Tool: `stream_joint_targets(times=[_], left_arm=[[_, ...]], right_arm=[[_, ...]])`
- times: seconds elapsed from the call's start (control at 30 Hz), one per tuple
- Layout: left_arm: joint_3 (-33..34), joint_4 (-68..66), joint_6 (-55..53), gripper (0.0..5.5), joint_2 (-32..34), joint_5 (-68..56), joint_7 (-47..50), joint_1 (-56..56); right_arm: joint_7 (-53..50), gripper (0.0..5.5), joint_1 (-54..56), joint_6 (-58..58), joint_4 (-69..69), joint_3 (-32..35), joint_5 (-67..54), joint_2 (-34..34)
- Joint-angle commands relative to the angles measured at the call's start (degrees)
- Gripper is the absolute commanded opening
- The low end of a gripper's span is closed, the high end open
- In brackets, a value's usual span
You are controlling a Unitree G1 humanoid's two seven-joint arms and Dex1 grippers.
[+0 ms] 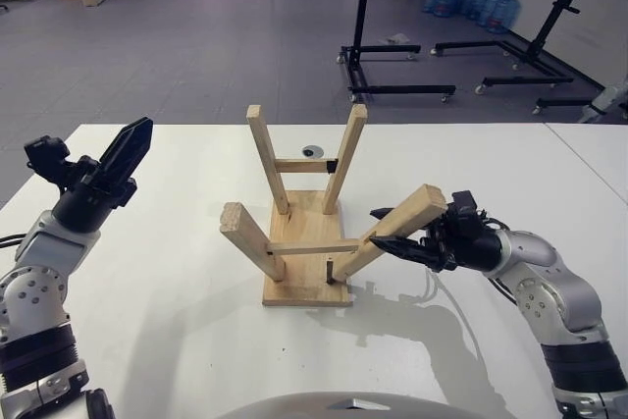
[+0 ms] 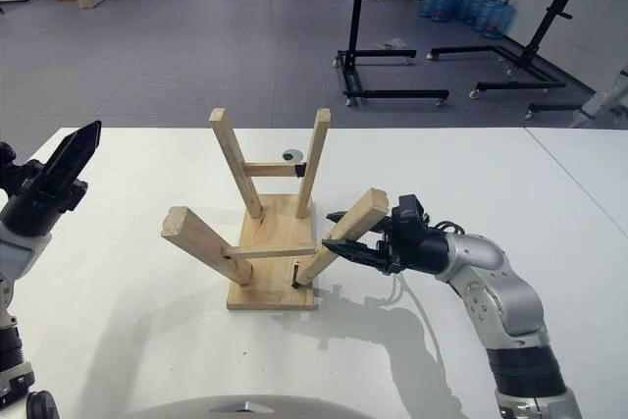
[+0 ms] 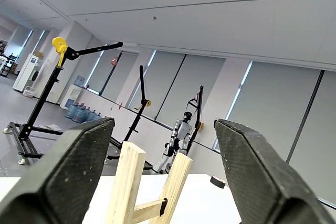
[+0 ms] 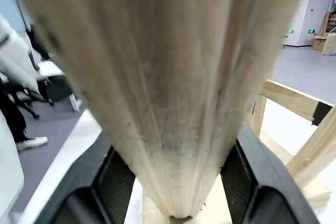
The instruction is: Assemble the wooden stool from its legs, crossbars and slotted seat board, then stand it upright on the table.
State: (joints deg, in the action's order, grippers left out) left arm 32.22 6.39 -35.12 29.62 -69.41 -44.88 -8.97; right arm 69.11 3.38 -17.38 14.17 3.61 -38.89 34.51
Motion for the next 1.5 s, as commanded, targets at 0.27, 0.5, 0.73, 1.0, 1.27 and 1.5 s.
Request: stream_joint_targets(times=[0.27, 0.5, 0.73, 1.0, 1.27, 1.5], left_arm=[[-1.4, 1.5, -0.3, 3.48, 0.2, 0.7, -0.6, 0.6], [-1.9, 3.3, 0.2, 3.48, -0.6, 1.1, -0.4, 2.2], [-3.8, 4.4, 0.7, 3.48, -1.4, 2.3, -0.3, 2.5], [-6.0, 6.2, 0.5, 3.48, -2.2, 2.9, 0.4, 2.9], [-7.9, 7.2, 0.8, 3.48, -3.3, 3.8, 0.9, 2.9], [-10.5, 9.1, 0.2, 3.48, -3.9, 4.7, 1.4, 3.6]], right_arm=[[3.7, 2.04, 1.6, 9.8, -6.2, -6.6, 9.5, 1.5], [0.7, 2.04, 6.2, 0.8, 0.2, -7.7, 5.4, 4.4], [0.4, 2.04, 8.4, -1.4, 0.8, -9.0, 7.1, 5.1], [-1.1, 2.04, 8.1, 0.5, 1.4, -11.2, 9.1, 3.8], [0.1, 2.04, 10.2, -3.6, 1.3, -12.8, 7.4, 4.4], [0.5, 2.04, 12.1, -2.8, 0.2, -14.4, 9.7, 4.5]])
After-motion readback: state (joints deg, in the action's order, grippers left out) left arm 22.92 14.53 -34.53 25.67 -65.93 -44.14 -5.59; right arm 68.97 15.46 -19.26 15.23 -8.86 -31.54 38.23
